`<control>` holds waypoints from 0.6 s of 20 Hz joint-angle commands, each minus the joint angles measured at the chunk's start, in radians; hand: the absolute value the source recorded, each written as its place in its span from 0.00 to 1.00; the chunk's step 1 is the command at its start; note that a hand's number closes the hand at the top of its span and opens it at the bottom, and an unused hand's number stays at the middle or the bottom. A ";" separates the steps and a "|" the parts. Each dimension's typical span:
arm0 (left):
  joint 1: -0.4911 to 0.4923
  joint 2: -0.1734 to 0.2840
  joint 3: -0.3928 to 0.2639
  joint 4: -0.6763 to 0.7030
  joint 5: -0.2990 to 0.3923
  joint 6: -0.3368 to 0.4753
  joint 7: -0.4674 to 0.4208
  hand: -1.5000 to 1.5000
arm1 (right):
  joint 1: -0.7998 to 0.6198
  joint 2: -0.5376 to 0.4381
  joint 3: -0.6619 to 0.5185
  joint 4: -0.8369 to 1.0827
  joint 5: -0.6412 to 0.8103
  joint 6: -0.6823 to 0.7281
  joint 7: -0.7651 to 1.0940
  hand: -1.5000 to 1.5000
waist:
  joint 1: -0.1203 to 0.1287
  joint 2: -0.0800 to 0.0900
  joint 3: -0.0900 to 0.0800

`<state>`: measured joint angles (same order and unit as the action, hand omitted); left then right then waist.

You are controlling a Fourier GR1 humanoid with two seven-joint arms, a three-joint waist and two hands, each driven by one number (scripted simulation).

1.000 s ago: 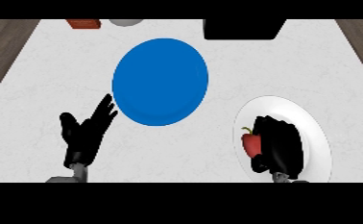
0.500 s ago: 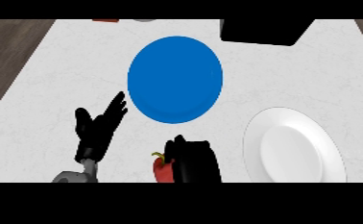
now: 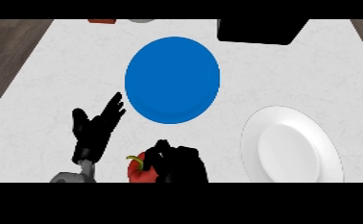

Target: Pick the bell pepper from the plate and place it in the plate

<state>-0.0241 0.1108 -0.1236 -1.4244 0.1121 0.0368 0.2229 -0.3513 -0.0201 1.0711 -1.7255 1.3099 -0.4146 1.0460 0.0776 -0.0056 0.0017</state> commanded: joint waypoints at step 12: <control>-0.016 0.000 0.022 0.014 -0.005 0.018 0.005 0.50 | -0.193 0.020 -0.197 0.278 0.041 -0.420 0.190 1.00 | -0.022 0.016 -0.002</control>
<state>-0.0305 0.1112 -0.1107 -1.4294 0.1088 0.0500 0.2315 -0.4837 -0.0113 0.9451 -1.5530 1.3386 -0.6824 1.0719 0.0589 0.0041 0.0023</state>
